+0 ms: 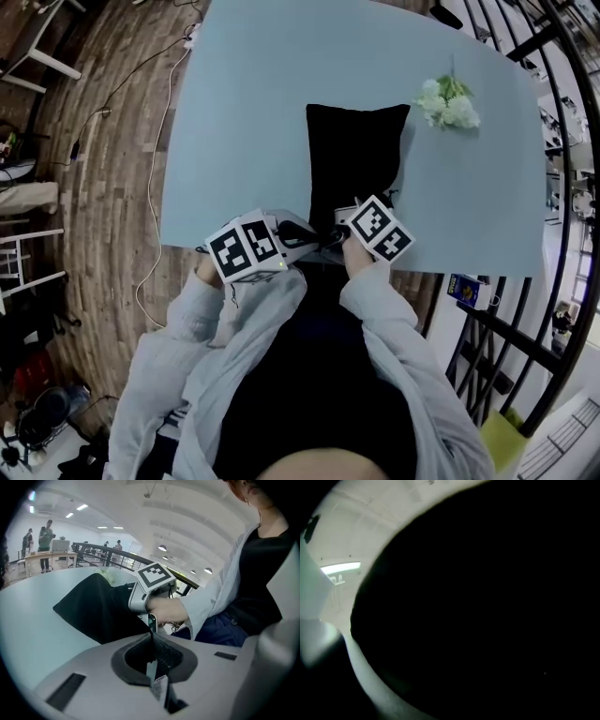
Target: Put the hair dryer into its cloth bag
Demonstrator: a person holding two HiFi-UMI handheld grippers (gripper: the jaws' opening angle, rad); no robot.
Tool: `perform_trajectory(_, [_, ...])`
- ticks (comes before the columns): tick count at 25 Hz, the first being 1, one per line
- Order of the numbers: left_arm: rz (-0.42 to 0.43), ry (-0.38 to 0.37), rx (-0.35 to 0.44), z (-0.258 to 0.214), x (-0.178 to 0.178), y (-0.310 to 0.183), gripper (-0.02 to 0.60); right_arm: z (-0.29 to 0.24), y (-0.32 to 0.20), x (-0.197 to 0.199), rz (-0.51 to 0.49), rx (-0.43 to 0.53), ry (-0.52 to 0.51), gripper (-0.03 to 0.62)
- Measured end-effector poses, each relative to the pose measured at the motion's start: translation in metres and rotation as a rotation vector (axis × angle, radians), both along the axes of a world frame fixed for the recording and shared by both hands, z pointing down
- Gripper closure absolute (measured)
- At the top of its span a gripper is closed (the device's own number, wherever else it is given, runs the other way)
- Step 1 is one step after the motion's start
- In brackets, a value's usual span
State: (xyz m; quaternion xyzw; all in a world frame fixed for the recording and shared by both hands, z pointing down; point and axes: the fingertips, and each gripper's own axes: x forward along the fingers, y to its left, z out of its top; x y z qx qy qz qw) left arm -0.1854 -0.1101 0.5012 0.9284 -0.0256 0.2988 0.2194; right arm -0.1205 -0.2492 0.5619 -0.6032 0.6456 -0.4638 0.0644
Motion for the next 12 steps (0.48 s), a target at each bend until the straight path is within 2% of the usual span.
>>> perform_trajectory(4, [-0.035,-0.037,0.0,0.015,-0.007,-0.008,0.555,0.018,-0.008,-0.008,-0.072,-0.069,0.193,0.393])
perform_trajectory(7, [-0.04,-0.052,0.0,0.019,-0.011,-0.008,0.554,0.027,-0.008,-0.013,-0.124,-0.112,0.259,0.384])
perform_trajectory(12, [-0.088,0.023,-0.024,0.009,-0.013,-0.014,0.554,0.027,-0.007,-0.015,-0.223,-0.139,0.422,0.391])
